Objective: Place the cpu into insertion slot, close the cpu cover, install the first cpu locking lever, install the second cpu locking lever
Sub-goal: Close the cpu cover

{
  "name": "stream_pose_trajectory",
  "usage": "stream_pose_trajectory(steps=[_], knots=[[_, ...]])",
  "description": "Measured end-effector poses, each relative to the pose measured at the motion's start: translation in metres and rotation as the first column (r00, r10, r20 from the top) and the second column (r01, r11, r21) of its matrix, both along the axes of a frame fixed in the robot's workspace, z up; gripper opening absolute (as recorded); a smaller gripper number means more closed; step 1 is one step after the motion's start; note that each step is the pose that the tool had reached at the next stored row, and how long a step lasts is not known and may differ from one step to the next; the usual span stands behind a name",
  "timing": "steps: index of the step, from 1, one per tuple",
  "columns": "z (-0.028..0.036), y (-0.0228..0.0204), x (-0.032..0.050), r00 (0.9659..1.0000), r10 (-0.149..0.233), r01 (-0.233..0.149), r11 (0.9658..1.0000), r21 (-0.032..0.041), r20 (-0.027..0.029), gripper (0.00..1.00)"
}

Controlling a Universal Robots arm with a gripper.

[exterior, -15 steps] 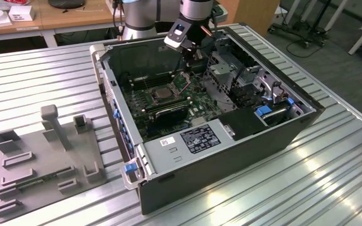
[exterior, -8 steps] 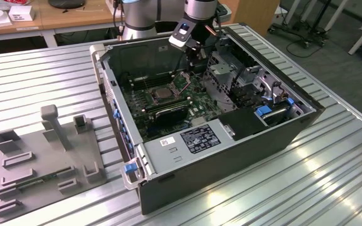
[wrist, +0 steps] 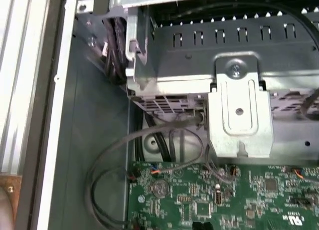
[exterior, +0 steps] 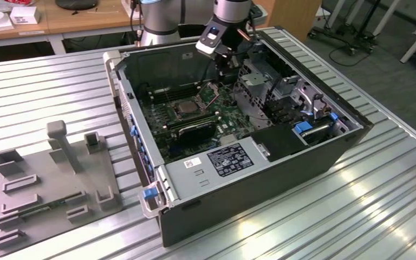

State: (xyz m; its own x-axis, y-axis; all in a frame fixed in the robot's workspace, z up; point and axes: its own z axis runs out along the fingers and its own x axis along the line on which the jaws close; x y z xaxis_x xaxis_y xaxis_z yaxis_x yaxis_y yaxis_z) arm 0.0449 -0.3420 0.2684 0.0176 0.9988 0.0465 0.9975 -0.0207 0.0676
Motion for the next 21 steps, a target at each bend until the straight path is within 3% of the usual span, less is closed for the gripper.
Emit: stream_pose_trajectory(steps=[8, 18, 21], knots=[[-0.0088, 0.0003, 0.0069, 1.0000, 0.000, 0.000, 1.0000, -0.0057, -0.0062, 0.10], [-0.0268, 0.0004, 0.0072, 1.0000, -0.001, 0.000, 0.9999, -0.0117, -0.0093, 0.10], [-0.0286, 0.0004, 0.0072, 1.0000, -0.001, 0.001, 0.9999, -0.0126, -0.0097, 0.10]])
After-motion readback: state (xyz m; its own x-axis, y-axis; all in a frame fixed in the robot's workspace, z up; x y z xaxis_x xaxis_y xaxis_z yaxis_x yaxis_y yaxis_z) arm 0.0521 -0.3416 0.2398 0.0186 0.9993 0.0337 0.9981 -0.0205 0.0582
